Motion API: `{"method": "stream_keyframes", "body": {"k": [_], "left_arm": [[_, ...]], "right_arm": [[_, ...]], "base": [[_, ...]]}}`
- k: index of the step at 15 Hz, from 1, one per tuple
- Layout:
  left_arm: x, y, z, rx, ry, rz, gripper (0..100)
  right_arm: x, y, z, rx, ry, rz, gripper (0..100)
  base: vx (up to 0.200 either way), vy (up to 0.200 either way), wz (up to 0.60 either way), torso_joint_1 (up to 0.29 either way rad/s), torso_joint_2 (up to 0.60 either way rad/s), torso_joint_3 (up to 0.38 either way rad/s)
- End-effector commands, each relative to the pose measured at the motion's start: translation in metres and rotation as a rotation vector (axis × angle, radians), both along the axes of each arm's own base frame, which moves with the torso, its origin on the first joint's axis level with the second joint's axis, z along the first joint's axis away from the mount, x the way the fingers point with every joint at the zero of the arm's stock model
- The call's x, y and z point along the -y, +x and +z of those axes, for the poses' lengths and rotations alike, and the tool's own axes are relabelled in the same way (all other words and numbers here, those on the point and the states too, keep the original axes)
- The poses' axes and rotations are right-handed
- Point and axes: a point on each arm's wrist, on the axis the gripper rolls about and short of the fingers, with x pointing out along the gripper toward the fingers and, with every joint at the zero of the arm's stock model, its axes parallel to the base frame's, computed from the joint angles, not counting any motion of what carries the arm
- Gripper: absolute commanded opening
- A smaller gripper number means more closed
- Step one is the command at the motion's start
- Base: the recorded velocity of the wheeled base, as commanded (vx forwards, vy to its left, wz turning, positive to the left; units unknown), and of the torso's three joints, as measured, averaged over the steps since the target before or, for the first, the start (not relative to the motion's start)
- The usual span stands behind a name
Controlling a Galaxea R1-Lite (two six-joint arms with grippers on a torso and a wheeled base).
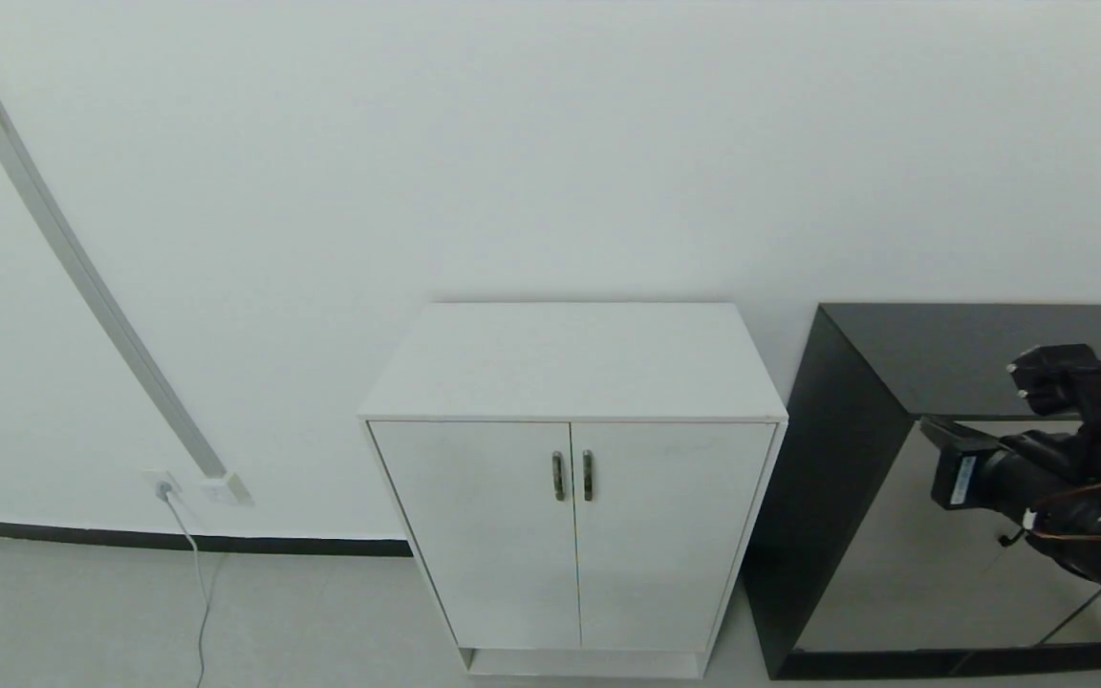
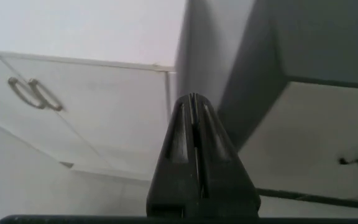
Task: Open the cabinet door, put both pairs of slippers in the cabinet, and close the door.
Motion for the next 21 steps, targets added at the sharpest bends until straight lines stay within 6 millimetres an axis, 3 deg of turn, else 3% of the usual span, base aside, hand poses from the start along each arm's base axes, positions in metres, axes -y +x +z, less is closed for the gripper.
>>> {"method": "stream_keyframes", "body": {"k": [1, 7, 12, 18, 21], "left_arm": [[0.000, 0.000, 0.000, 0.000, -0.001, 0.001, 0], [0.000, 0.000, 0.000, 0.000, -0.001, 0.001, 0], [0.000, 0.000, 0.000, 0.000, -0.001, 0.001, 0], [0.000, 0.000, 0.000, 0.000, -0.002, 0.001, 0], [0.000, 0.000, 0.000, 0.000, -0.002, 0.001, 0]], "right_arm": [[0.018, -0.030, 0.016, 0.077, -0.006, -0.041, 0], [0.040, -0.107, 0.039, 0.075, -0.012, -0.016, 0], [0.049, -0.166, 0.043, 0.092, -0.009, -0.012, 0], [0.059, -0.226, 0.019, 0.089, -0.008, -0.009, 0], [0.062, -0.242, -0.001, 0.055, -0.006, 0.001, 0]], "base": [[0.000, 0.000, 0.00, 0.000, 0.00, 0.000], [0.000, 0.000, 0.00, 0.000, 0.00, 0.000], [0.000, 0.000, 0.00, 0.000, 0.00, 0.000], [0.000, 0.000, 0.00, 0.000, 0.00, 0.000], [0.000, 0.000, 0.00, 0.000, 0.00, 0.000]]}}
